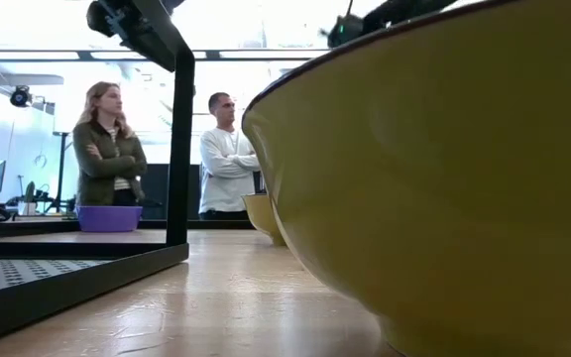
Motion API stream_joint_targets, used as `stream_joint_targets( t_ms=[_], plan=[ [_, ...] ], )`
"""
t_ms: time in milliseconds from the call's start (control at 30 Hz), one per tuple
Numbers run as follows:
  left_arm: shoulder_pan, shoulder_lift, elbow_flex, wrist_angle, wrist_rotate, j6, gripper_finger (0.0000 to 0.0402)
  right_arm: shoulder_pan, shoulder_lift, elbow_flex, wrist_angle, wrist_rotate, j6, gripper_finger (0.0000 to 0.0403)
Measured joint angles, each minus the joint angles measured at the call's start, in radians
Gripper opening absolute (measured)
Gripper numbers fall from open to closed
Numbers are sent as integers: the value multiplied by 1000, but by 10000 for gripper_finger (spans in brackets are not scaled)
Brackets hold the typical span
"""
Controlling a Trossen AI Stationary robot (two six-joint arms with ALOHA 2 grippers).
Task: Pick & Place Mini bowls
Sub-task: Put the top left blue bowl on the shelf
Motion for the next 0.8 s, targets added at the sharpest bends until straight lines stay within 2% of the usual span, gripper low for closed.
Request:
stream_joint_targets(
  t_ms=[200,367,533,800],
  plan=[
    [0,0,-32,222,-30,299,90,86,-60,0,50,95,-40,8],
    [4,19,-76,455,-30,450,90,141,-69,0,82,168,-65,8],
    [12,64,-100,616,-30,493,90,176,-69,0,146,196,-101,8],
    [41,160,-101,726,-28,473,90,229,-68,0,252,199,-157,8]
  ],
)
